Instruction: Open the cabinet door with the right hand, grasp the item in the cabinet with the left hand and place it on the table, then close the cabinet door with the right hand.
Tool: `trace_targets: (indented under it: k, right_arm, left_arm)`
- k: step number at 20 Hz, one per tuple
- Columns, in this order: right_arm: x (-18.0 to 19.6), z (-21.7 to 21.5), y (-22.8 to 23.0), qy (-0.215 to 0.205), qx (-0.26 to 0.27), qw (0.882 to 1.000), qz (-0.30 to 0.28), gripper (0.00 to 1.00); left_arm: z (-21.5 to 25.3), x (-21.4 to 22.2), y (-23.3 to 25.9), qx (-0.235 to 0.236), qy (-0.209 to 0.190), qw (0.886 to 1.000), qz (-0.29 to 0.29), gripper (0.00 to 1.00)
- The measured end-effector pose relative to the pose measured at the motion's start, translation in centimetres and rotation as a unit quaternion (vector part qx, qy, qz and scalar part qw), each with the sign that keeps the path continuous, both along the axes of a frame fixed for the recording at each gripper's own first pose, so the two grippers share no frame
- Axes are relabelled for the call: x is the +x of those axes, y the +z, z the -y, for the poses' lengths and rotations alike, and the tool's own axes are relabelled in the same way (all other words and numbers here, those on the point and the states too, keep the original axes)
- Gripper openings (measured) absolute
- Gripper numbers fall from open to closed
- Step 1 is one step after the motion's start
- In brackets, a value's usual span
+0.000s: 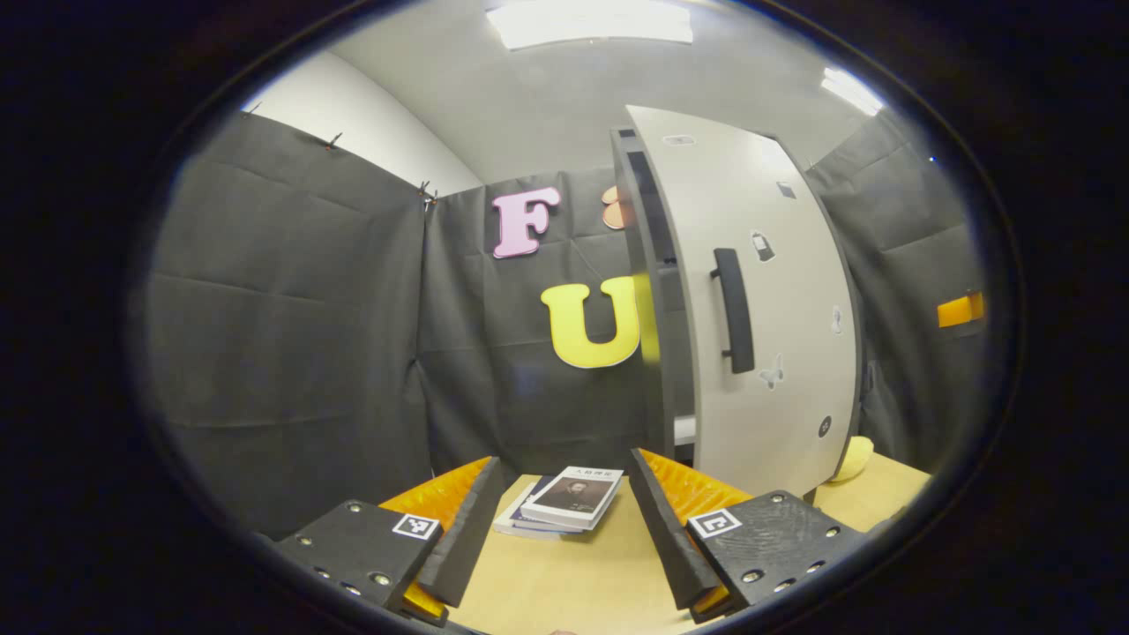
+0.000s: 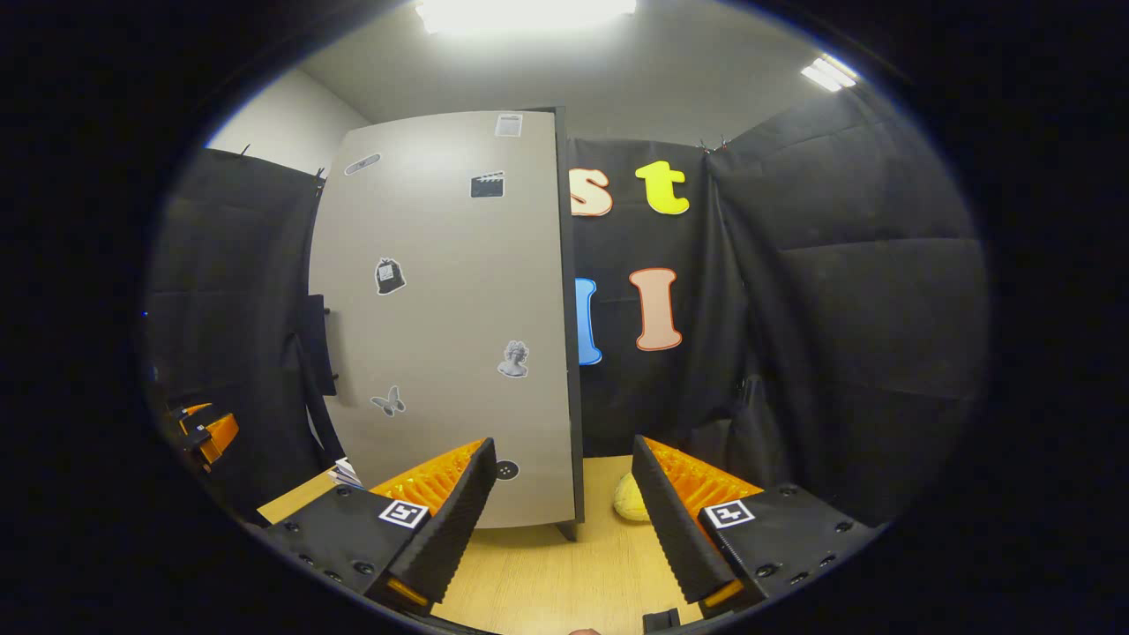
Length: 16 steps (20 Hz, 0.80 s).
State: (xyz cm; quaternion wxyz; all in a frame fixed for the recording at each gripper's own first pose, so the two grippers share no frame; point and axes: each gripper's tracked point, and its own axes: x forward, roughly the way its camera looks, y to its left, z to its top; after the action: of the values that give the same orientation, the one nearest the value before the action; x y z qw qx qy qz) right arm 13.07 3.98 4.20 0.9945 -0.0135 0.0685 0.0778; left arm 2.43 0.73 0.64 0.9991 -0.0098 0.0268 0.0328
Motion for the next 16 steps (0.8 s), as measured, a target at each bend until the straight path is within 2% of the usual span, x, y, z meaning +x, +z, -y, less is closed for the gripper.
trace_targets:
  k: [7,16]
  right_arm:
    - [-0.7,2.8,0.9,0.003,0.016,1.0,0.027,0.98]
    - [-1.6,3.7,1.1,-0.004,0.015,0.999,0.037,0.98]
  left_arm:
    - [2.5,-0.5,2.5,-0.001,0.0,1.0,0.016,0.87]
    - [3.4,-1.3,2.9,0.003,-0.006,1.0,0.022,0.87]
